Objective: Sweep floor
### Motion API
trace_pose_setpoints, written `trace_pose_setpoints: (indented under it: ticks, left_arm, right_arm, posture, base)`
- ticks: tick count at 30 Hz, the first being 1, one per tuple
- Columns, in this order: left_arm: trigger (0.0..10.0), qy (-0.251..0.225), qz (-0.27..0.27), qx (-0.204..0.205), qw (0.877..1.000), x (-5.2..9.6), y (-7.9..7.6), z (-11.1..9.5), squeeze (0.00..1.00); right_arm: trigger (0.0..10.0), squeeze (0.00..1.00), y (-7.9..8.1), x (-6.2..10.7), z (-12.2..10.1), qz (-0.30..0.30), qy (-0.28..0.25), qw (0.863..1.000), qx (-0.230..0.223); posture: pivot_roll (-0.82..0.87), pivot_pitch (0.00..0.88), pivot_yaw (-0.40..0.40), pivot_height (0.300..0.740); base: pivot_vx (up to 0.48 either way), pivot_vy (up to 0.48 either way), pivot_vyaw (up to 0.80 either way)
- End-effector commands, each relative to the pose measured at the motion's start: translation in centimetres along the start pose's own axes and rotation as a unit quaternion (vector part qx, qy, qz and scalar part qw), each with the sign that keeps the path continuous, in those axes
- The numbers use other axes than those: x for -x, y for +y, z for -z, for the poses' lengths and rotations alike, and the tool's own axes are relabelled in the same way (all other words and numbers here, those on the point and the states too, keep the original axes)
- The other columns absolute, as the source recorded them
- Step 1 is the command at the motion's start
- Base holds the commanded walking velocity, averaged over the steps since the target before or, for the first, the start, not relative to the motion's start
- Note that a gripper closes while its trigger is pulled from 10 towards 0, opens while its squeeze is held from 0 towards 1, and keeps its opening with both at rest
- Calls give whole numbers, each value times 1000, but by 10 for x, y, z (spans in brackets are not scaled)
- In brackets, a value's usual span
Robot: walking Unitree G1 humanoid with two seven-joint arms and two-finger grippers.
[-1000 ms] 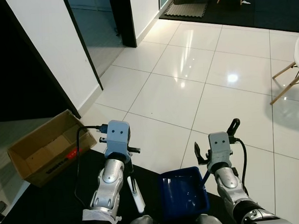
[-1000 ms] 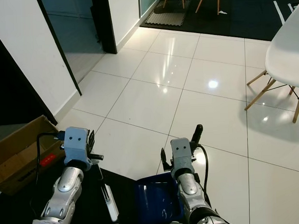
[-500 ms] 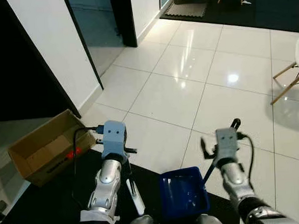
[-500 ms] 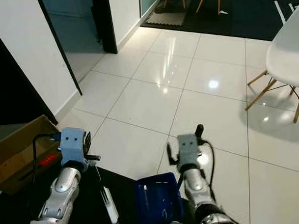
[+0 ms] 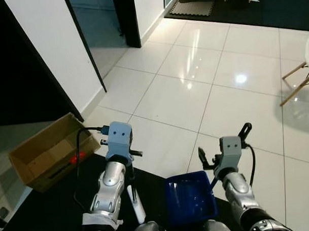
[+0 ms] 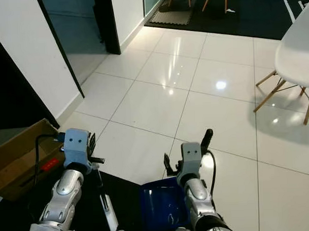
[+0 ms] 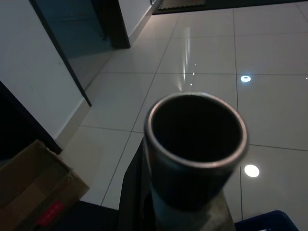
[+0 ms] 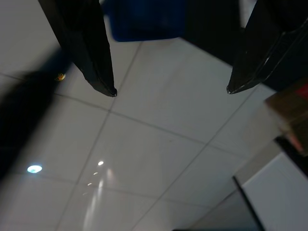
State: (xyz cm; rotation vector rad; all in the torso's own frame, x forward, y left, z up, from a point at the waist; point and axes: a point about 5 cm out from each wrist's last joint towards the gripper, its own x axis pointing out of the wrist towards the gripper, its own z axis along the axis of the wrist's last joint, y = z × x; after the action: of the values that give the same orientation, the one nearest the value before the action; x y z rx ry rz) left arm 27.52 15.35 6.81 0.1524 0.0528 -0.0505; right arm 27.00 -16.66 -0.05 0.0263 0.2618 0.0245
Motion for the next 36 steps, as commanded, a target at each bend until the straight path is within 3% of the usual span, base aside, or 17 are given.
trace_pose_setpoints:
  ticks: [1, 7, 12, 24, 29, 36]
  left_arm:
    - [10000, -5, 1, -13, 1000, 0, 5, -2, 0]
    - [10000, -1, -3, -13, 1000, 3, 7, 1, 0]
    - [10000, -2, -4, -10, 1000, 1, 6, 0, 0]
    - [10000, -7, -1, -13, 1000, 0, 8, -3, 0]
    - [10000, -7, -3, -15, 1000, 1, 10, -3, 0]
    - [10000, -7, -5, -17, 1000, 2, 11, -4, 0]
  right_arm:
    - [10000, 0, -8, 5, 3, 26, 1, 1000, 6]
    - [10000, 0, -36, 20, -6, 112, -31, 993, 22]
    - [10000, 0, -45, 25, -11, 114, -42, 992, 37]
    - [10000, 0, -60, 1, -40, 74, -61, 993, 65]
    - [10000, 0, -59, -1, -45, 63, -61, 994, 62]
    - [10000, 0, -65, -3, -42, 48, -38, 998, 21]
  posture:
    - [-20, 43, 67, 740]
    - [-30, 52, 51, 740]
    - [-41, 57, 59, 740]
    - [-9, 54, 77, 740]
    - [-3, 55, 78, 740]
    - [1, 59, 78, 740]
  base:
    - [0, 0, 0]
    - [0, 0, 0]
    - [0, 0, 0]
    - [0, 0, 0]
    - [0, 0, 0]
    - [0, 0, 0]
